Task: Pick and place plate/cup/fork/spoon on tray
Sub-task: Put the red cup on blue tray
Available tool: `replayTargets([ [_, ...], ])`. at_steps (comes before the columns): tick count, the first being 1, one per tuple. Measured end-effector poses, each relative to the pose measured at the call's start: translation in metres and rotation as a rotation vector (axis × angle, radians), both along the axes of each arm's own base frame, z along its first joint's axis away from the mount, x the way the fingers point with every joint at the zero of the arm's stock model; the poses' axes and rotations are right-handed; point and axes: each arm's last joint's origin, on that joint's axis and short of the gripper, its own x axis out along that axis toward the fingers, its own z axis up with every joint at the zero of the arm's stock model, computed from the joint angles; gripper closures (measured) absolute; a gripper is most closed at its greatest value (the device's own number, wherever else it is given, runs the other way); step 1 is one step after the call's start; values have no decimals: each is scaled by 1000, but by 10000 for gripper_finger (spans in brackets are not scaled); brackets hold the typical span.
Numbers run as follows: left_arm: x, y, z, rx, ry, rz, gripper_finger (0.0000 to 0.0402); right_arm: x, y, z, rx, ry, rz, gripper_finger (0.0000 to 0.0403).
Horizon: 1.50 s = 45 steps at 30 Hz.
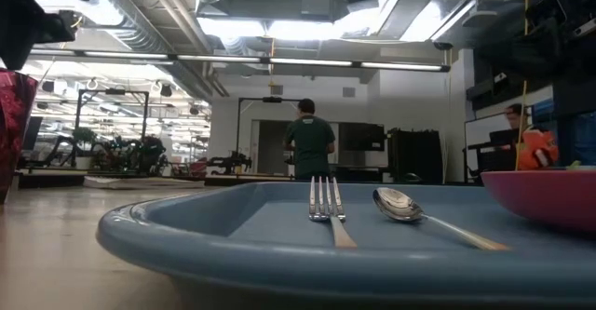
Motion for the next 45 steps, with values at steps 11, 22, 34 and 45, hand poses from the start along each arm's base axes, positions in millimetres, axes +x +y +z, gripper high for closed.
replayTargets([
  [11,19,-13,-18,86,77,-3,276,0,0,0,0,0,0,391],
  [22,42,-25,-36,131,135,-1,276,0,0,0,0,0,0,391],
  [34,57,-32,-56,201,206,3,353,0,0,0,0,0,0,391],
  [45,88,-27,3,182,-36,13,396,0,0,0,0,-1,0,391],
])
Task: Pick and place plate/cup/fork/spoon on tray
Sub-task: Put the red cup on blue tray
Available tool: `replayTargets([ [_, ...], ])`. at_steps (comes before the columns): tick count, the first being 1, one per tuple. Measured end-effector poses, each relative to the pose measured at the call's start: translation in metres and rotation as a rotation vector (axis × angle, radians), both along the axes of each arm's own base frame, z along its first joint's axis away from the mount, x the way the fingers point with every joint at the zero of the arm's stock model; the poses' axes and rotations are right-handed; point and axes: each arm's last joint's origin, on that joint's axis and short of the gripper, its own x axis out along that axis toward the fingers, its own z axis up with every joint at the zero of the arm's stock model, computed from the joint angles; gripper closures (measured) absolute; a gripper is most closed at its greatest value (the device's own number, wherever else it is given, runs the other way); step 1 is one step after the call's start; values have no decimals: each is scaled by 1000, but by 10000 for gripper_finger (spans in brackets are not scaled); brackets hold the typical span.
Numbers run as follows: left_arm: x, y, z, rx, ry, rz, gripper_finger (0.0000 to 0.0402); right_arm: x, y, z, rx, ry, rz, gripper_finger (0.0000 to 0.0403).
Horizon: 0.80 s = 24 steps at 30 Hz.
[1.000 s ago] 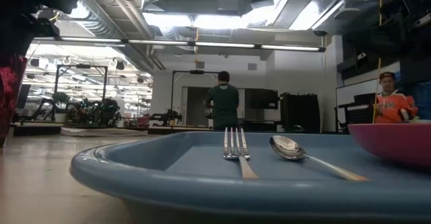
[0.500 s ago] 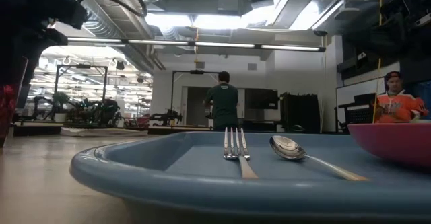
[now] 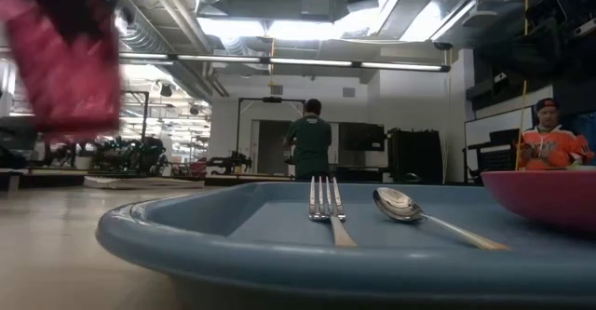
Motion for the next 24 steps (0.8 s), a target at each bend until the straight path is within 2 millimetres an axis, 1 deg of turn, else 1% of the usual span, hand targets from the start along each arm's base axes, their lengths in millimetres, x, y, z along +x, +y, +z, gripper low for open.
replayTargets([
  [2,9,3,24,26,-101,-24,397,0,0,0,0,0,0,391],
  [5,30,10,57,62,-282,-54,398,0,0,0,0,0,0,391],
  [7,44,17,73,90,-377,-80,398,0,0,0,0,0,0,391],
  [9,63,23,84,130,-475,-113,399,0,0,0,0,0,0,391],
  [10,73,27,86,155,-501,-131,399,0,0,0,0,0,0,391],
  [12,95,34,81,176,-524,-178,399,0,0,0,0,0,0,391],
  [15,132,49,66,138,-535,-228,399,0,0,0,0,0,0,391],
  [18,165,63,51,105,-491,-217,399,0,0,0,0,0,0,391],
  [21,190,75,44,108,-436,-221,399,0,0,0,0,0,0,391],
  [24,212,80,38,104,-378,-225,399,0,0,0,0,0,0,391],
])
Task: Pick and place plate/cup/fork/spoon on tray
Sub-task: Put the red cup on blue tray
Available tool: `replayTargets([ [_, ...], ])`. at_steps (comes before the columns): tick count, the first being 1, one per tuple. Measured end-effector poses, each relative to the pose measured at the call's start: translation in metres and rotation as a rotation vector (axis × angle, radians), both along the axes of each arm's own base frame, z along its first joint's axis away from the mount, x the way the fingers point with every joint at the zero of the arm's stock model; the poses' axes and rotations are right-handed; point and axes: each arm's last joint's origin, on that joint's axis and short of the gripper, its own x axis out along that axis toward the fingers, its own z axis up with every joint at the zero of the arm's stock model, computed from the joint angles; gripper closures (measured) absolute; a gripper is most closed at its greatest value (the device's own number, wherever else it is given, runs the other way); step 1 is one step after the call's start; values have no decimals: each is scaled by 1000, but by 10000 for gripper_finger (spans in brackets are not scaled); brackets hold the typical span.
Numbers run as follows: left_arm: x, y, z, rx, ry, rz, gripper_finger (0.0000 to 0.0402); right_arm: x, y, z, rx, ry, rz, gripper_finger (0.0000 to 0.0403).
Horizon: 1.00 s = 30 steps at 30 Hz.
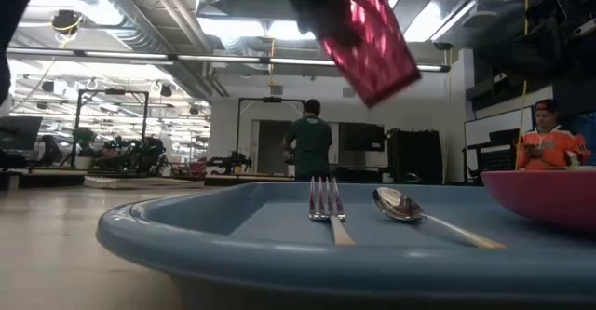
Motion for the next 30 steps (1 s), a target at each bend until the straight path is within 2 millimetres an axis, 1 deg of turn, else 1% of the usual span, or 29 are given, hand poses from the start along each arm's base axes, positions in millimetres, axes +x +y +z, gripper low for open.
replayTargets([
  [4,24,-1,-19,2,99,-3,399,0,0,0,0,0,0,391],
  [6,33,-3,-24,4,121,-8,399,0,0,0,0,-1,0,391],
  [9,44,-5,-29,3,133,-11,398,0,0,0,0,0,0,391],
  [13,53,-11,-49,5,176,-23,399,0,0,0,0,-1,0,391],
  [16,57,-17,-61,3,202,-29,399,0,0,0,0,-1,0,391],
  [19,59,-23,-67,19,215,-29,399,0,0,0,0,-1,0,391],
  [26,58,-35,-67,34,210,-18,398,0,0,0,0,0,1,391],
  [30,58,-36,-68,34,214,-21,396,0,0,0,0,0,1,391],
])
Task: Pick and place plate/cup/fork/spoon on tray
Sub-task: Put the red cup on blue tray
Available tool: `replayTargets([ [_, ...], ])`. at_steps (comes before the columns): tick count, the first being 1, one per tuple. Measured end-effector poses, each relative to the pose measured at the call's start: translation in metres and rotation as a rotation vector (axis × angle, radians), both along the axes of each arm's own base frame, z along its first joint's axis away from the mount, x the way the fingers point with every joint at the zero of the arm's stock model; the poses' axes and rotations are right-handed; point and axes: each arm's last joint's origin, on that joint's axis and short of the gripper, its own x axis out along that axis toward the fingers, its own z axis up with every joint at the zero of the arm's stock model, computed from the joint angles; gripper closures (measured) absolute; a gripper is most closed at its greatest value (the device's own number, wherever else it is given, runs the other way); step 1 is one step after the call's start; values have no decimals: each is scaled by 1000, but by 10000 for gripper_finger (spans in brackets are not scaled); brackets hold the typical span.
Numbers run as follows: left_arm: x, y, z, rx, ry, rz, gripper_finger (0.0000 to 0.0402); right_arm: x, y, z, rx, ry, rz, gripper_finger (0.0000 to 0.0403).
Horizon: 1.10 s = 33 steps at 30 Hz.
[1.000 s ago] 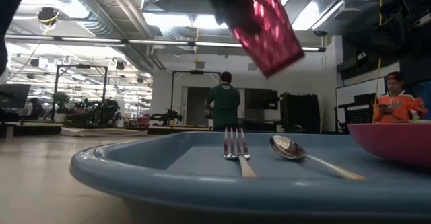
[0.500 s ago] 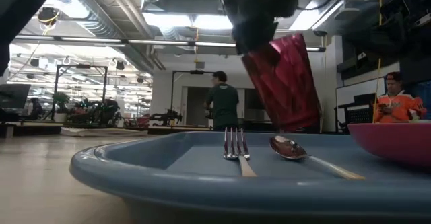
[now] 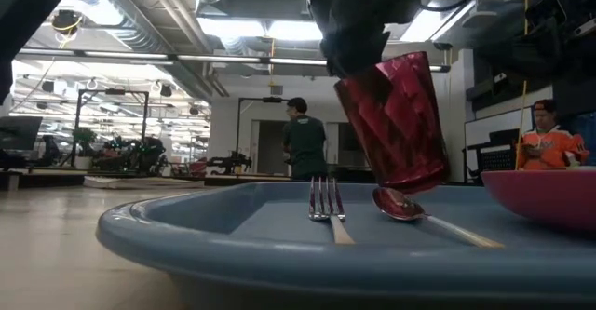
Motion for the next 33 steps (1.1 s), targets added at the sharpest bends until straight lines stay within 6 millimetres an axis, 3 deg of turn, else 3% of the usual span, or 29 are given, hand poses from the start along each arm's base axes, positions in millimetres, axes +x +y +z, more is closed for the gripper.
replayTargets([
  [11,6,3,-13,34,13,-8,376,0,0,0,0,0,0,391],
  [25,7,4,-11,68,-9,-2,354,0,0,0,0,0,0,391],
  [33,9,4,-9,84,-36,9,321,0,0,0,0,1,0,391],
])
